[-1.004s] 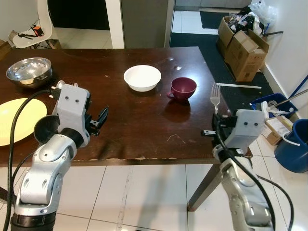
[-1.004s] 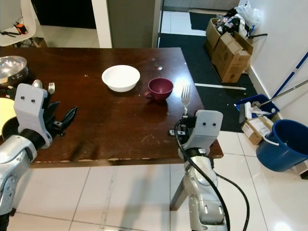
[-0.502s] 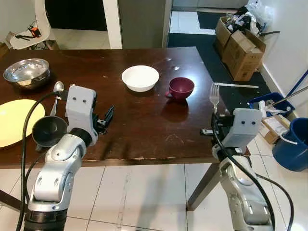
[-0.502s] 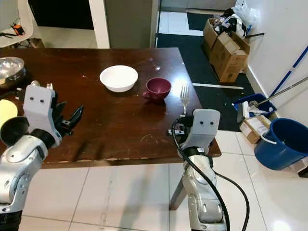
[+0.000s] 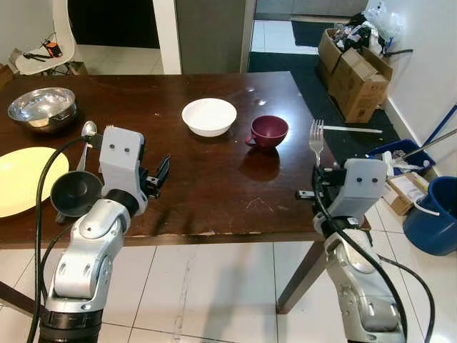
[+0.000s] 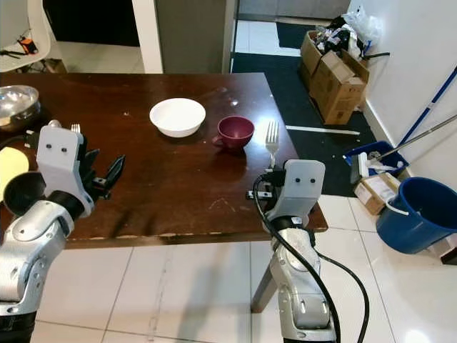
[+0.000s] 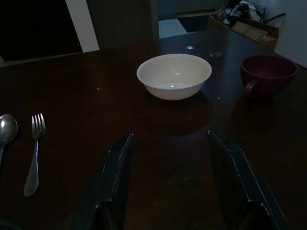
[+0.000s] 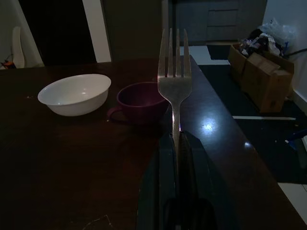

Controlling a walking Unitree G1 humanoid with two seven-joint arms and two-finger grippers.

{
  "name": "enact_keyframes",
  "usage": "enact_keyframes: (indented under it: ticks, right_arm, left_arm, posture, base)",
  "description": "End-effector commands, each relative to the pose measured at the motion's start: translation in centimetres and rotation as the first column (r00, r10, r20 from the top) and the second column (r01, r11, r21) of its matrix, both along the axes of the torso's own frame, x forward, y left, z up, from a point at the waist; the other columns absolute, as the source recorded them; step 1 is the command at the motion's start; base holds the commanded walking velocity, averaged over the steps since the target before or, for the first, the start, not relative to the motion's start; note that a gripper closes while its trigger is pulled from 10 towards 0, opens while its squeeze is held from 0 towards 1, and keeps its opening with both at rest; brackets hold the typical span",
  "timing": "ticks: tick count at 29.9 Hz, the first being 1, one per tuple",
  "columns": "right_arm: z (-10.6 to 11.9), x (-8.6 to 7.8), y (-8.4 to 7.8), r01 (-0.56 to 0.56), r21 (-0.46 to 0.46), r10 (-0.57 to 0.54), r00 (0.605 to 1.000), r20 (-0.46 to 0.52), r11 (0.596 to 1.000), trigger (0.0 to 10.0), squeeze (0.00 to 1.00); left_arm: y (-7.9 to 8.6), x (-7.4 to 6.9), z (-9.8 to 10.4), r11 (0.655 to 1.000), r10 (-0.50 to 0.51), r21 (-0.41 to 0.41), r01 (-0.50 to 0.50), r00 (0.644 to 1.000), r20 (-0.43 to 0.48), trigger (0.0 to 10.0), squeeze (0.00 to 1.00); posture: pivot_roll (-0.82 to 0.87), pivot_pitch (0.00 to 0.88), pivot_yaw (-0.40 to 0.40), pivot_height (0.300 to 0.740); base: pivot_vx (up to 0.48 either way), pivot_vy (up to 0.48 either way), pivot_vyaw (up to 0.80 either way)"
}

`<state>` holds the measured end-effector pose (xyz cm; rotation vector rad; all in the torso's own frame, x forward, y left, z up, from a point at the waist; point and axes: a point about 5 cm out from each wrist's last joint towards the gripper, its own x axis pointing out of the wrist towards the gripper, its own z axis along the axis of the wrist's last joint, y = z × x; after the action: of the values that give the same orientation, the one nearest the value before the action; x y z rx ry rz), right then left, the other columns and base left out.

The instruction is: Setting the table

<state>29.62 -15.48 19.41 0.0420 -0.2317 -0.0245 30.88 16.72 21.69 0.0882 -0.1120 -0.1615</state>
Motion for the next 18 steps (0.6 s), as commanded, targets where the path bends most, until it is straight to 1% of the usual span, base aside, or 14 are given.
enact_keyframes:
  ticks: [1,3,6,15,18]
  right_arm:
    - [-0.4,0.1,-0.2,0.003,-0.006,-0.003,1.000,-0.022,1.000,10.0,0.00]
    - [-0.5,0.1,-0.1,-0.003,0.011,0.003,1.000,-0.030,1.000,10.0,0.00]
    - [-0.5,0.2,-0.1,-0.006,0.011,0.006,1.000,-0.028,1.000,10.0,0.00]
    - [-0.4,0.3,-0.1,-0.010,-0.001,0.010,1.000,-0.026,1.000,10.0,0.00]
    - [-0.4,0.3,-0.1,-0.011,-0.003,0.010,1.000,-0.027,1.000,10.0,0.00]
  left_arm:
    - [-0.1,0.1,-0.1,1.000,0.004,0.001,-0.004,1.000,0.001,10.0,0.00]
    - [-0.1,0.1,-0.2,1.000,0.005,0.000,-0.005,1.000,0.001,10.0,0.00]
    - [-0.2,0.2,-0.2,1.000,0.004,-0.003,-0.004,1.000,0.000,10.0,0.00]
    - [-1.8,0.5,-0.7,0.999,-0.035,-0.014,0.035,0.999,-0.008,10.0,0.00]
    - [-2.0,0.5,-0.8,0.999,-0.039,-0.015,0.039,0.999,-0.012,10.0,0.00]
  posture:
    - [-0.03,0.020,0.070,0.740]
    - [-0.03,0.020,0.070,0.740]
    - [-0.03,0.015,0.070,0.740]
    - [-0.04,0.012,0.068,0.740]
    - [-0.04,0.013,0.069,0.740]
  base:
    - [0.000,0.000,-0.40]
    - [0.000,0.000,-0.80]
    - [0.000,0.000,-0.80]
    - [0.000,0.000,-0.80]
    - [0.000,0.000,-0.80]
